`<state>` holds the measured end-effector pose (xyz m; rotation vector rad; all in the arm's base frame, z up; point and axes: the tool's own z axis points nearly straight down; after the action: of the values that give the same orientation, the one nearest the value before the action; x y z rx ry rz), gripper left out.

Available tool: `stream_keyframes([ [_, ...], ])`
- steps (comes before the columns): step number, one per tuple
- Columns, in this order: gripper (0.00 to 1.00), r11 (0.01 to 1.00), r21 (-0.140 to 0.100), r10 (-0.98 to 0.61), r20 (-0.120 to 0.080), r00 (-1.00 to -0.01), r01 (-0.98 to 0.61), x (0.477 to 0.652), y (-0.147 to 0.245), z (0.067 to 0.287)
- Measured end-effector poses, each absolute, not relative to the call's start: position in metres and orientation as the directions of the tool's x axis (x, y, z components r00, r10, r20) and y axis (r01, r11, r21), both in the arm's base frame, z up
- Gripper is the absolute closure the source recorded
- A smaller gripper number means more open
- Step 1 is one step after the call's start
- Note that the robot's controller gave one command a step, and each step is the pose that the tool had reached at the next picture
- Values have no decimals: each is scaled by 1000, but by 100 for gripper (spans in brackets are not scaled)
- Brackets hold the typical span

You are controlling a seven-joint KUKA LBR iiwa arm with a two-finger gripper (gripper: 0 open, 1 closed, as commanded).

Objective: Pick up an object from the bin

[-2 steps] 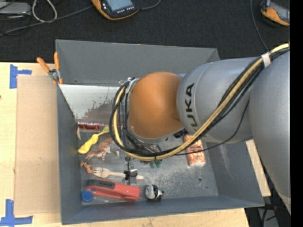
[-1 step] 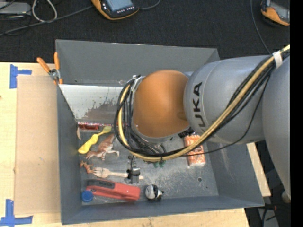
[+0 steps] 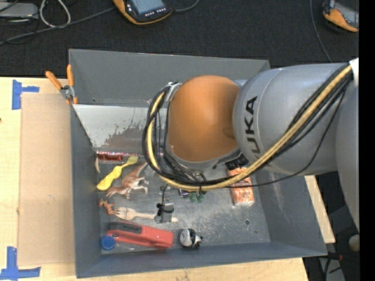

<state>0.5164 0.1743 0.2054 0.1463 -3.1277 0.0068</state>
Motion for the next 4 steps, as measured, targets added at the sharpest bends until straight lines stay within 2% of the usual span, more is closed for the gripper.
stream_keyframes([
  [1, 0, 996, 0, -93, -6, -996, -93, 508, 187, 184],
  [2, 0, 996, -4, -90, 8, -996, -90, 477, 185, 167],
  [3, 0, 996, 0, -86, -2, -996, -86, 481, 180, 114],
  [4, 0, 997, 1, -74, -2, -997, -74, 510, 175, 74],
])
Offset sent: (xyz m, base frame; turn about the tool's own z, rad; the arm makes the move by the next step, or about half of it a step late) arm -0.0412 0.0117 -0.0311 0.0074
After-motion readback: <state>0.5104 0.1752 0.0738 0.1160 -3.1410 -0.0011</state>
